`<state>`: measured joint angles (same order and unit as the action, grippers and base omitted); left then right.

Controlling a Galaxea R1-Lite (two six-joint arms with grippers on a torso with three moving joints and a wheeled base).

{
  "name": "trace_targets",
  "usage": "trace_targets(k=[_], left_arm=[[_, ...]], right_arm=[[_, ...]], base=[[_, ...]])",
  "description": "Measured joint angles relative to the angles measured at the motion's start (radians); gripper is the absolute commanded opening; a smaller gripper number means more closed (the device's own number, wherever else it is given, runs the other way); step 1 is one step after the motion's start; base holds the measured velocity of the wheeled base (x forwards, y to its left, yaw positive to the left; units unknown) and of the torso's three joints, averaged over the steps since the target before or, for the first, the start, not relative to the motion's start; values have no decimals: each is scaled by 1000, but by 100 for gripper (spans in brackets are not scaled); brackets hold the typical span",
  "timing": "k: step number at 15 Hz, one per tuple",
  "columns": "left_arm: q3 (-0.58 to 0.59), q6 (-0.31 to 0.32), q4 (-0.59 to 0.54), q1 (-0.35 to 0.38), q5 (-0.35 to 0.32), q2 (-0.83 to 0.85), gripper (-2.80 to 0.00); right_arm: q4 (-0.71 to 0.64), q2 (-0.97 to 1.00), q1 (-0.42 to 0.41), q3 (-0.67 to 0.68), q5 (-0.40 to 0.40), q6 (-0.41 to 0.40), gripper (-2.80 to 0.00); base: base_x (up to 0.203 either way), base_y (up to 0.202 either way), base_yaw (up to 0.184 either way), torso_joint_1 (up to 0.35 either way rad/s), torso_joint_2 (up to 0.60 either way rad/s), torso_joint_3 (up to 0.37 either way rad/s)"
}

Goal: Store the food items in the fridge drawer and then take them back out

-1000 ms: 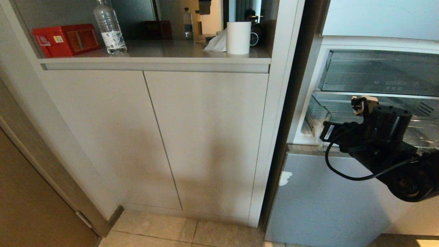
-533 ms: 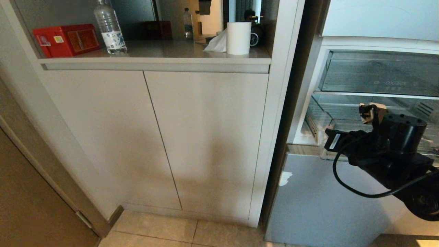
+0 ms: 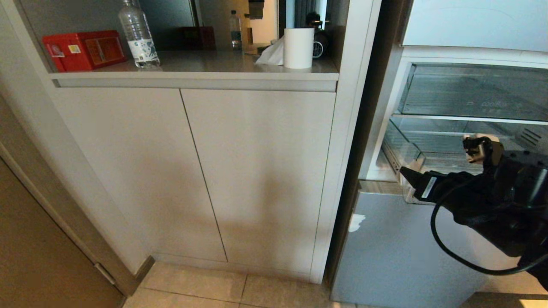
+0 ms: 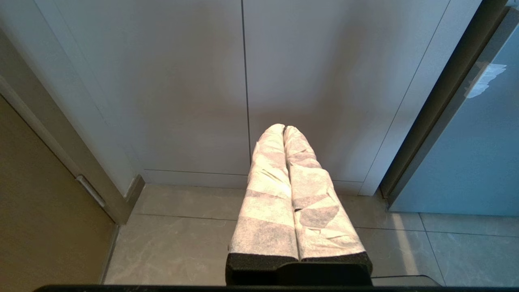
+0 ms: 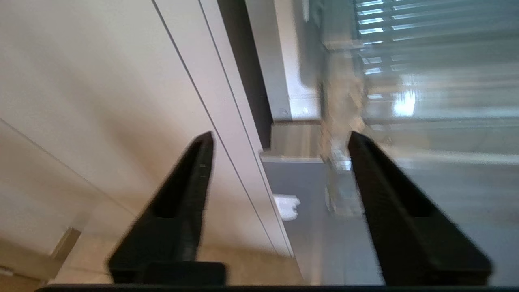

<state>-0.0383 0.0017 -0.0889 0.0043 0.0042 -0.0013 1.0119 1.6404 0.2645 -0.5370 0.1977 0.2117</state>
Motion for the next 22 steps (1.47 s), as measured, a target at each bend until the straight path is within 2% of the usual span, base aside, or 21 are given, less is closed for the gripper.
trace_targets(k=[4,5,7,10,12,17,22], left_arm=[[0,0,0,0,0,0,-280],[0,0,0,0,0,0,-280],[0,0,0,0,0,0,-280],[0,0,0,0,0,0,-280],[0,0,0,0,0,0,-280],[0,0,0,0,0,0,-280],[0,0,0,0,0,0,-280]], right_arm=[[-151,-160,-2,53,4,-4,0],[-220,-216,-14,42,5,-10,-280],[-452,-318,-73,-43,-1,-52,-280],[-853,-384,-219,-318,-79,-124,-280],[-1030,-340,-290,-479,-118,-157,-280],[-1309,-6,-348,-881,-152,-190,-280],[-1388,274,-361,-1131,-156,-182,-280]], base=[[0,0,0,0,0,0],[0,0,0,0,0,0],[0,0,0,0,0,0],[0,0,0,0,0,0],[0,0,0,0,0,0],[0,0,0,0,0,0],[0,0,0,0,0,0]])
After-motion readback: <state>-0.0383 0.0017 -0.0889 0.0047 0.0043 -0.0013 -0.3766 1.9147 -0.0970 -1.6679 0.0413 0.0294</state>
